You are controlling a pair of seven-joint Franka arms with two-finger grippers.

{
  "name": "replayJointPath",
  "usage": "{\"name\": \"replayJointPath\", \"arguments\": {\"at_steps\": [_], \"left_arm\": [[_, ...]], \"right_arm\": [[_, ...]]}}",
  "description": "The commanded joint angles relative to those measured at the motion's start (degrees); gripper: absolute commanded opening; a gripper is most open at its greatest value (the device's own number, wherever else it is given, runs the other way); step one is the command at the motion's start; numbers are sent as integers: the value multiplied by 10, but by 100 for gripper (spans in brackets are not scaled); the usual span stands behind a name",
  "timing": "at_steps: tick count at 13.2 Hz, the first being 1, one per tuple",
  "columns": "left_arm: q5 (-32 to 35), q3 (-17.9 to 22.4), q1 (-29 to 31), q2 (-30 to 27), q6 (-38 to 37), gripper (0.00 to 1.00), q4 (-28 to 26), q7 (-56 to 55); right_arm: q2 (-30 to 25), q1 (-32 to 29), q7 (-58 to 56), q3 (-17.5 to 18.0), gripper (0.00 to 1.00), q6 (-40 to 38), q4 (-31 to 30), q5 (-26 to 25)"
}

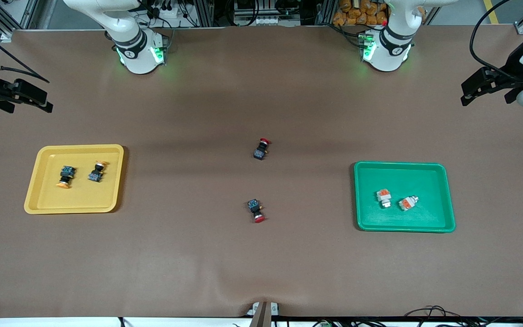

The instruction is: Place green and yellow buttons in trays

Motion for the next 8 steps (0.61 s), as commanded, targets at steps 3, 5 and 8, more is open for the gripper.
{"name": "replayJointPath", "arguments": {"at_steps": [3, 5, 8], "left_arm": [[-11, -10, -3, -7, 0, 100, 3, -7], [-11, -11, -3, -4, -1, 100, 12, -10], [-11, -11, 2, -2, -19, 100, 23, -10]], "right_arm": [[-17, 12, 63, 13, 100, 9, -13, -12], [-17, 12, 61, 13, 100, 8, -13, -18], [-15, 8, 61, 41, 100, 8, -13, -66]]}}
